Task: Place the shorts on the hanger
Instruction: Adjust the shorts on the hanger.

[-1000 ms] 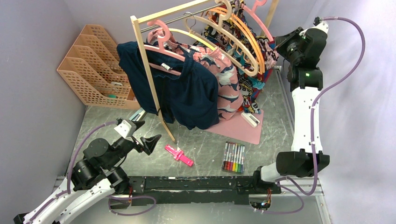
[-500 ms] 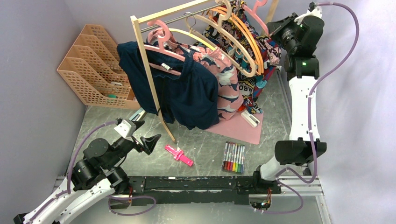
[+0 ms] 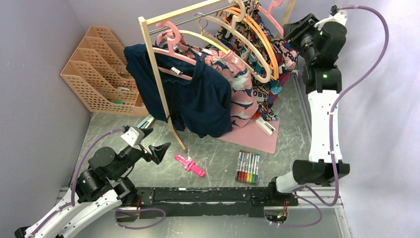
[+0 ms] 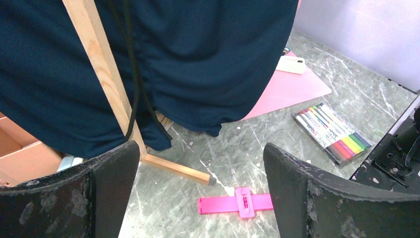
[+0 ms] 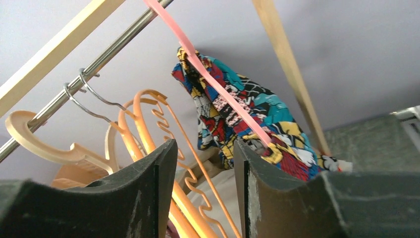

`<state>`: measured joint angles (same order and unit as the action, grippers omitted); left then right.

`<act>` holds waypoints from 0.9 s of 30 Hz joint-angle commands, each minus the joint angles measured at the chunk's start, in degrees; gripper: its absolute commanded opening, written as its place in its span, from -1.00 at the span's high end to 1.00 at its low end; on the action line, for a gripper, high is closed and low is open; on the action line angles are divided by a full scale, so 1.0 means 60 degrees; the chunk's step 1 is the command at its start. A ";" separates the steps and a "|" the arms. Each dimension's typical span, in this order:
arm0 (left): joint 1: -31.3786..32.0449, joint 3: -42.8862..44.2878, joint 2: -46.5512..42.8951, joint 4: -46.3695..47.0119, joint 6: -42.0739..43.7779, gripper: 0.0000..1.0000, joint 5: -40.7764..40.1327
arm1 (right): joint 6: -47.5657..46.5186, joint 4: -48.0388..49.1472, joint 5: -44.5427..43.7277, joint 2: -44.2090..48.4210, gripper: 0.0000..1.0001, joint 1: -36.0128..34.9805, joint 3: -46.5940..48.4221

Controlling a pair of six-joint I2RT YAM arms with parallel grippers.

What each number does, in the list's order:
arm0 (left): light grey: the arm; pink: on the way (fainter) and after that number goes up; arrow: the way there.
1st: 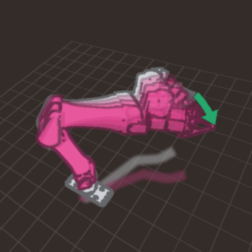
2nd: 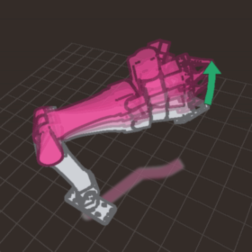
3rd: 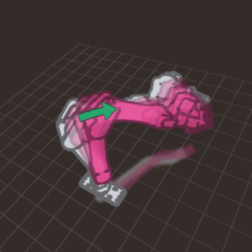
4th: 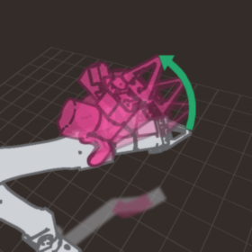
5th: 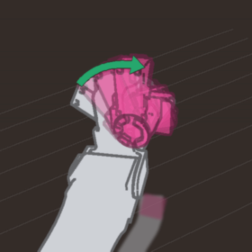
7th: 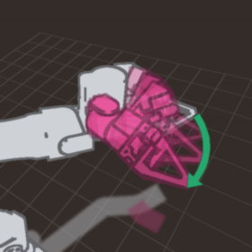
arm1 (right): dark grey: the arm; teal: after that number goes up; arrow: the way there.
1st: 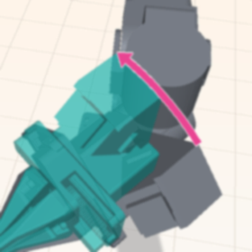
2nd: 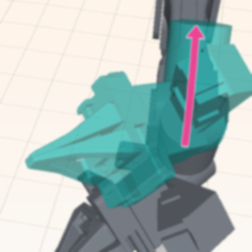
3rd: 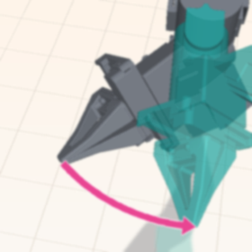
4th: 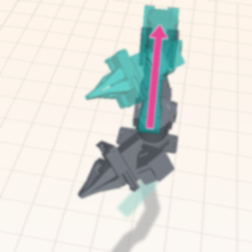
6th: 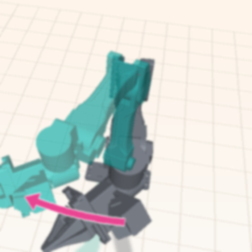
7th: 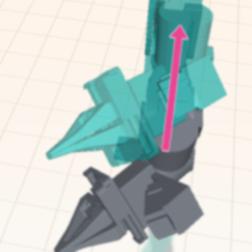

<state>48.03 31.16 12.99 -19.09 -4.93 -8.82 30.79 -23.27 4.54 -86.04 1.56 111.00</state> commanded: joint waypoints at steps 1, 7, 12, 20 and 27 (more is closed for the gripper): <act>-0.0066 0.0036 -0.0091 0.0291 0.0027 -0.97 0.0041 | -0.0516 -0.0457 -0.1185 0.0668 0.01 0.0025 -0.0462; -0.0068 0.0051 -0.0100 0.0254 0.0016 -0.97 0.0078 | -0.0956 -0.0478 -0.1602 0.0801 -0.06 0.0018 -0.1029; -0.0079 0.0051 -0.0098 0.0247 0.0012 -0.97 0.0078 | -0.1901 -0.0060 -0.1122 0.0746 -0.22 0.0018 -0.1389; -0.0078 0.0066 -0.0115 0.0263 0.0015 -0.97 0.0137 | -0.2583 0.0407 -0.1484 0.1755 -0.33 0.0018 -0.2848; -0.0070 0.0051 -0.0141 0.0305 0.0008 -0.97 0.0305 | -0.3446 0.0733 -0.1428 0.2611 -0.37 0.0018 -0.3923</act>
<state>48.03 31.16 12.97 -19.09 -4.93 -8.47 14.44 -22.41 -3.53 -73.28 1.58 89.41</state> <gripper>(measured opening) 0.985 0.678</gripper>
